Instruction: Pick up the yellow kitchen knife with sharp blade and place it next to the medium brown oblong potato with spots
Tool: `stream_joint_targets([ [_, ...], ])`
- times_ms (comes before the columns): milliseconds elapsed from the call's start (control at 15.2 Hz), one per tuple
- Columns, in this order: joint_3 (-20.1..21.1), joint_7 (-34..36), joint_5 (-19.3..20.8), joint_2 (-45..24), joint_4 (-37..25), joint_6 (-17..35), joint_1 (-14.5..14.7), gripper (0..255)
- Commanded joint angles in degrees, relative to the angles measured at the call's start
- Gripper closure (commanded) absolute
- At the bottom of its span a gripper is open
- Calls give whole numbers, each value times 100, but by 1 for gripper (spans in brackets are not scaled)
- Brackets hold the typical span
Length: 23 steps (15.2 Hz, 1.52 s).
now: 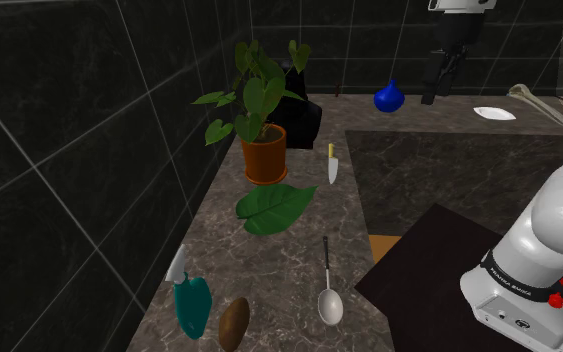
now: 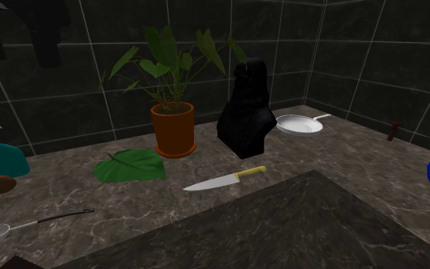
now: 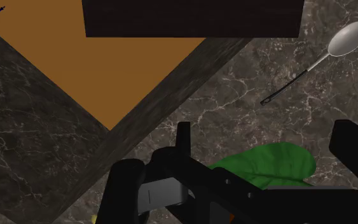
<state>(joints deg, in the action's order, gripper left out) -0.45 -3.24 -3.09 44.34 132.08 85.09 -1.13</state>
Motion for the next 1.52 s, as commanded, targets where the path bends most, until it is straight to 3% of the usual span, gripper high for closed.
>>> stream_joint_targets([
  [0, 0, 0, 0, 0, 0, 0, 0, 0],
  [726, 104, 668, 8, -2116, -329, 1610, -276, 0],
  [1452, 17, 1300, 83, -4459, -1504, 2597, -491, 0],
])
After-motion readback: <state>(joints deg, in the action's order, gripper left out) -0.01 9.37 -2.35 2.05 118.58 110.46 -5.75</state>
